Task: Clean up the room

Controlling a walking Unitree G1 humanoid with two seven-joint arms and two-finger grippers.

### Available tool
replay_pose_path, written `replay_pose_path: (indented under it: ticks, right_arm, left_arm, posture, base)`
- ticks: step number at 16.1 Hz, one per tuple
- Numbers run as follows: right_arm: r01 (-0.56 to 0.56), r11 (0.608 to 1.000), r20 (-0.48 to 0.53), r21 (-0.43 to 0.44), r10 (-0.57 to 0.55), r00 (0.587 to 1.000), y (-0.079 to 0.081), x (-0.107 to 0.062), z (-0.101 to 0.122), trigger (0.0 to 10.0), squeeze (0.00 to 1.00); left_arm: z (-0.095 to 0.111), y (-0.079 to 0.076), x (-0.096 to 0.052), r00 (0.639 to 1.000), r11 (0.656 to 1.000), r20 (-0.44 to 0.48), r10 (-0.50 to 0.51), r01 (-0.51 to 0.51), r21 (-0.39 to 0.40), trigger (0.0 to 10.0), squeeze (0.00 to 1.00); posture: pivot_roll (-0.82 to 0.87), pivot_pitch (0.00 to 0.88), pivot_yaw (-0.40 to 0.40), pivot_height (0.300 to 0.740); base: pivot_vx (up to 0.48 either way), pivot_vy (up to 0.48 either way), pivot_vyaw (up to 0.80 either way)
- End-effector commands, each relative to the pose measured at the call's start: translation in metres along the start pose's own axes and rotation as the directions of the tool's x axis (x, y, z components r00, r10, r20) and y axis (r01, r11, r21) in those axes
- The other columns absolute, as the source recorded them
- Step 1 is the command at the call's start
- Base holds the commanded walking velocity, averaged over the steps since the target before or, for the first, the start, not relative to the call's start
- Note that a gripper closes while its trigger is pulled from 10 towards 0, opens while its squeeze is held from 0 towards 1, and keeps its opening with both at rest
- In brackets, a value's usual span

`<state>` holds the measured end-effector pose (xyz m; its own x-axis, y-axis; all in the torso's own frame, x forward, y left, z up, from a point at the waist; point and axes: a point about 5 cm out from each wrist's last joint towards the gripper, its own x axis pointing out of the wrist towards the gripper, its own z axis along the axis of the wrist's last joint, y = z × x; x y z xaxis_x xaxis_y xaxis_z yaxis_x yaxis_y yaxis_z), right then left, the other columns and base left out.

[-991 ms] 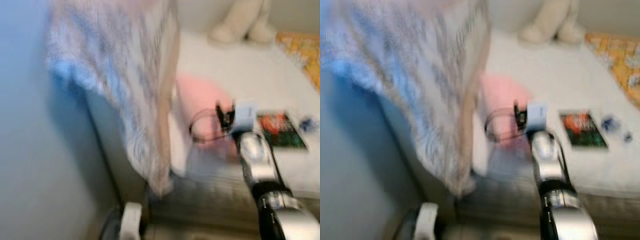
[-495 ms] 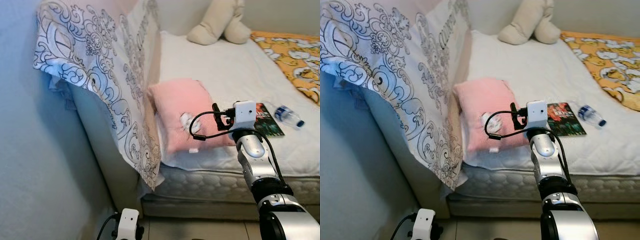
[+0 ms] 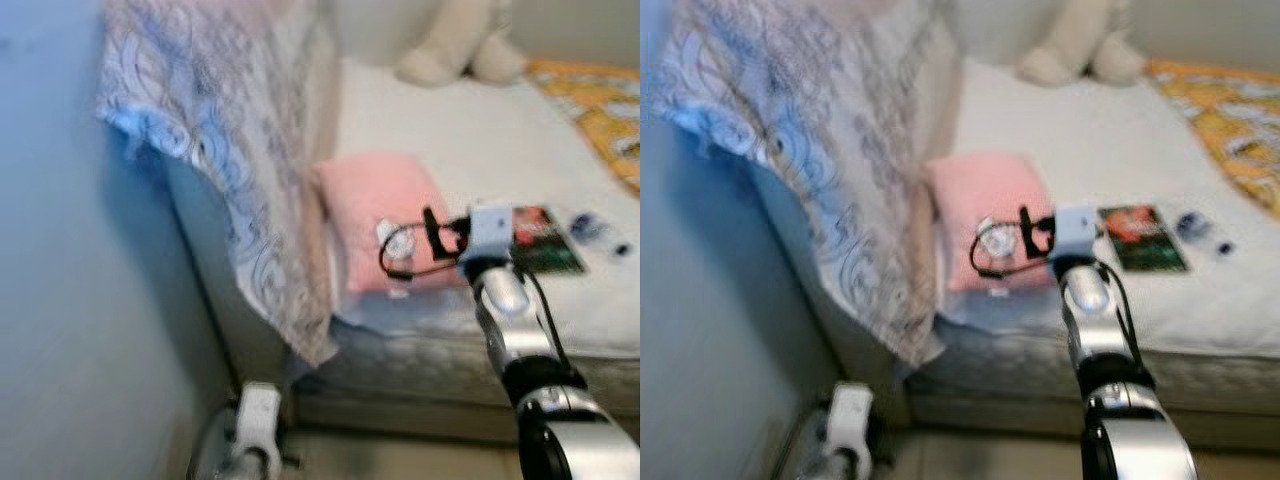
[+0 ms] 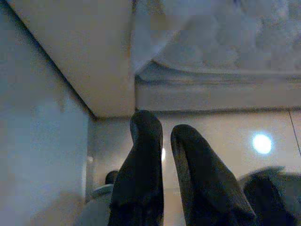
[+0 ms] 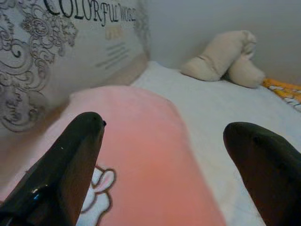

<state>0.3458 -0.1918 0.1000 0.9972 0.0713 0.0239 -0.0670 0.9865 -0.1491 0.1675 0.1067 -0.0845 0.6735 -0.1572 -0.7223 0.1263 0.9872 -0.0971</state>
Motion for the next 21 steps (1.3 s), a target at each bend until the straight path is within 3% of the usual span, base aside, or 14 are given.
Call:
replay_pose_path:
  ticks: [1, 2, 3, 4, 5, 7, 9, 14, 16, 18, 19, 20, 21]
  right_arm:
    - [-0.057, 0.986, -0.079, -0.157, 0.045, 0.996, -0.023, 0.028, 0.027, 10.0, 1.00]
    - [0.010, 1.000, 0.006, 0.007, -0.010, 1.000, -0.002, 0.002, 0.003, 10.0, 1.00]
    - [0.114, 0.990, 0.063, 0.082, -0.119, 0.991, 0.000, -0.035, -0.012, 10.0, 0.00]
    - [0.170, 0.978, 0.088, 0.117, -0.181, 0.980, 0.000, -0.061, -0.017, 10.0, 0.00]
    - [0.170, 0.979, 0.091, 0.115, -0.181, 0.979, 0.000, -0.077, -0.019, 10.0, 0.00]
    - [0.160, 0.977, 0.046, 0.137, -0.168, 0.985, 0.002, -0.083, -0.029, 10.0, 0.00]
    - [0.163, 0.973, -0.027, 0.165, -0.161, 0.987, 0.005, -0.088, -0.038, 10.0, 0.00]
    - [0.142, 0.976, -0.012, 0.164, -0.142, 0.990, 0.007, -0.099, -0.030, 10.0, 0.00]
    - [0.146, 0.972, -0.100, 0.186, -0.129, 0.987, 0.009, -0.099, -0.045, 10.0, 0.00]
    - [0.164, 0.964, -0.210, 0.207, -0.120, 0.970, 0.009, -0.095, -0.065, 10.0, 0.00]
    - [0.168, 0.959, -0.292, 0.230, -0.097, 0.952, 0.011, -0.093, -0.080, 10.0, 0.00]
    - [0.149, 0.948, -0.397, 0.283, -0.026, 0.917, 0.018, -0.092, -0.098, 10.0, 0.00]
    - [0.148, 0.940, -0.468, 0.307, 0.014, 0.883, 0.023, -0.094, -0.109, 10.0, 0.00]
  left_arm:
    - [0.260, -0.125, -0.020, 0.689, 0.920, 0.642, -0.336, 0.385, 0.069, 10.0, 1.00]
    - [0.268, -0.056, -0.021, 0.647, 0.966, 0.722, -0.245, 0.099, 0.239, 10.0, 0.00]
    - [0.270, -0.015, -0.029, 0.620, 0.972, 0.759, -0.198, 0.027, 0.232, 10.0, 0.00]
    - [0.269, 0.005, -0.033, 0.610, 0.979, 0.774, -0.167, 0.007, 0.206, 10.0, 0.00]
    - [0.263, 0.007, -0.031, 0.625, 0.989, 0.768, -0.143, 0.072, 0.125, 10.0, 0.00]
    - [0.259, 0.011, -0.028, 0.653, 0.991, 0.746, -0.131, 0.071, 0.112, 10.0, 0.00]
    - [0.253, 0.020, -0.020, 0.704, 0.995, 0.703, -0.100, 0.055, 0.087, 10.0, 0.00]
    - [0.253, 0.031, -0.022, 0.697, 0.996, 0.713, -0.079, 0.032, 0.079, 10.0, 0.00]
    - [0.250, 0.034, -0.015, 0.720, 0.997, 0.691, -0.062, 0.008, 0.081, 10.0, 0.00]
    - [0.241, 0.036, 0.002, 0.810, 0.994, 0.584, -0.056, -0.012, 0.112, 10.0, 0.00]
    - [0.229, 0.034, 0.011, 0.873, 0.986, 0.482, -0.078, -0.003, 0.167, 10.0, 0.00]
    - [0.212, 0.030, 0.019, 0.922, 0.983, 0.372, -0.112, 0.047, 0.180, 10.0, 0.00]
    - [0.199, 0.028, 0.023, 0.945, 0.987, 0.305, -0.115, 0.075, 0.142, 10.0, 0.00]
  posture:
    - [-0.06, 0.000, 0.015, 0.740]
    - [-0.10, 0.000, 0.000, 0.740]
    - [-0.13, 0.000, 0.000, 0.740]
    - [-0.12, 0.000, 0.000, 0.740]
    - [-0.12, 0.000, 0.000, 0.740]
    - [-0.12, 0.000, 0.000, 0.740]
    - [-0.11, 0.000, 0.000, 0.740]
    - [-0.11, 0.000, 0.000, 0.740]
    - [-0.11, 0.000, 0.000, 0.740]
    - [-0.10, 0.000, 0.000, 0.740]
    - [-0.10, 0.000, 0.018, 0.740]
    - [-0.10, 0.000, 0.026, 0.740]
    - [-0.10, 0.000, 0.029, 0.740]
  base:
    - [0.000, 0.000, 0.00]
    - [0.000, 0.000, 0.00]
    - [0.000, 0.000, 0.00]
    - [0.000, 0.000, 0.00]
    - [0.000, 0.000, 0.00]
    - [0.000, 0.000, 0.00]
    - [0.000, 0.000, 0.00]
    - [0.000, 0.000, 0.00]
    - [0.000, 0.000, 0.00]
    - [0.000, 0.000, 0.00]
    - [0.000, 0.000, 0.00]
    - [0.000, 0.000, 0.00]
    - [0.000, 0.000, 0.00]
